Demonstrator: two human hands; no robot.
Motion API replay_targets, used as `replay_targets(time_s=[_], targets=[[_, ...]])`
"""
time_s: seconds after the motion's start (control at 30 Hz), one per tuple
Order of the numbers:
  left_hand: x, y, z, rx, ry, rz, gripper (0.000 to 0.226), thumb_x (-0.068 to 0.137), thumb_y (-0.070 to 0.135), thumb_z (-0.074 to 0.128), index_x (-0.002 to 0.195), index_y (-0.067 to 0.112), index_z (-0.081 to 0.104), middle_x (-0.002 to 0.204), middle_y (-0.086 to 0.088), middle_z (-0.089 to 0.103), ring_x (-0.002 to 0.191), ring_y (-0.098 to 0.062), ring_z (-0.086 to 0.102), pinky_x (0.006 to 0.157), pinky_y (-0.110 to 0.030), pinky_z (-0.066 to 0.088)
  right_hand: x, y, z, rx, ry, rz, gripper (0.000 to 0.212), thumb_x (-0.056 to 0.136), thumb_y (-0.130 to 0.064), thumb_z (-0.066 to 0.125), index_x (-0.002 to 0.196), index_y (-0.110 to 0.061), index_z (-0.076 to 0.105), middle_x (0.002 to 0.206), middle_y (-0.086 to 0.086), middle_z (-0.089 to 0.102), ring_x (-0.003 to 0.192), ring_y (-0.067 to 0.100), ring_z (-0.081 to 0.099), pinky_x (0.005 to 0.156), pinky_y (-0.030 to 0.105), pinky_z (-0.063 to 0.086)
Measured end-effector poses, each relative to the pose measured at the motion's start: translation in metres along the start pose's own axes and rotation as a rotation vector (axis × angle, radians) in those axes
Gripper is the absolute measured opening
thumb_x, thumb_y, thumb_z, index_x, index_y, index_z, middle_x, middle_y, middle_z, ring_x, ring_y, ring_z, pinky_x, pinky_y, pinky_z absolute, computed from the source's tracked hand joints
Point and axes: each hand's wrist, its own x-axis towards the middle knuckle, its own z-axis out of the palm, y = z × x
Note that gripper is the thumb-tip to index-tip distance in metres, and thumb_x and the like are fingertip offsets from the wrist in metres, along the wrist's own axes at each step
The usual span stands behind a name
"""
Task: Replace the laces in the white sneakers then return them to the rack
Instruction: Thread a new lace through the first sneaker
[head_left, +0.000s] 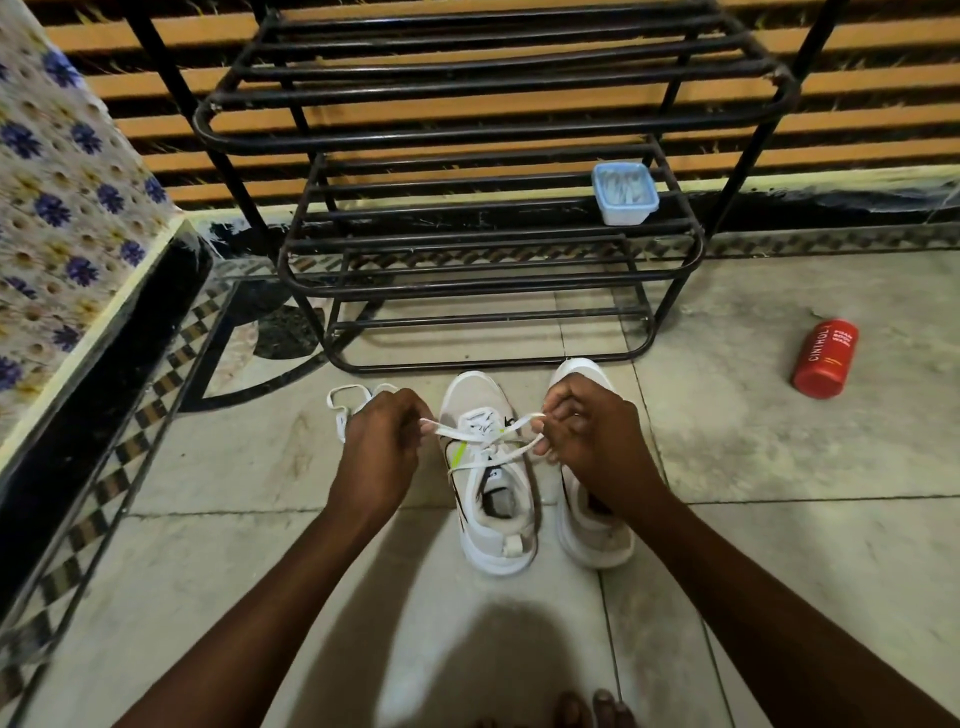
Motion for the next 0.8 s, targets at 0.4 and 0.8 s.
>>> replay_targets(time_s=[0.4,0.8], targets=[[0.013,0.058,0.016,-0.723,-0.161,-0.388,0.012,0.099,-0.003,0.060,0.088,0.002,0.060,0.072,-0.012,0.071,0.067,-0.021,0.070,0.065,-0.030,0.058,0.006,-0.042,0.009,0.004,-0.199,-0.334,0.016,0.079,0.010,0.076,0.090,0.000,0.079,0.086,0.007,0.074,0.077,0.019,0.073,0.070,0.033,0.060],[0.002,0.052,0.021,-0.773,-0.378,-0.329,0.014,0.102,-0.002,0.055,0.088,0.001,0.054,0.081,-0.005,0.069,0.071,-0.003,0.066,0.064,-0.013,0.047,0.016,-0.012,0.021,0.019,-0.003,-0.161,0.022,0.086,0.007,0.067,0.093,-0.011,0.078,0.086,-0.009,0.072,0.076,0.012,0.072,0.071,0.031,0.060]])
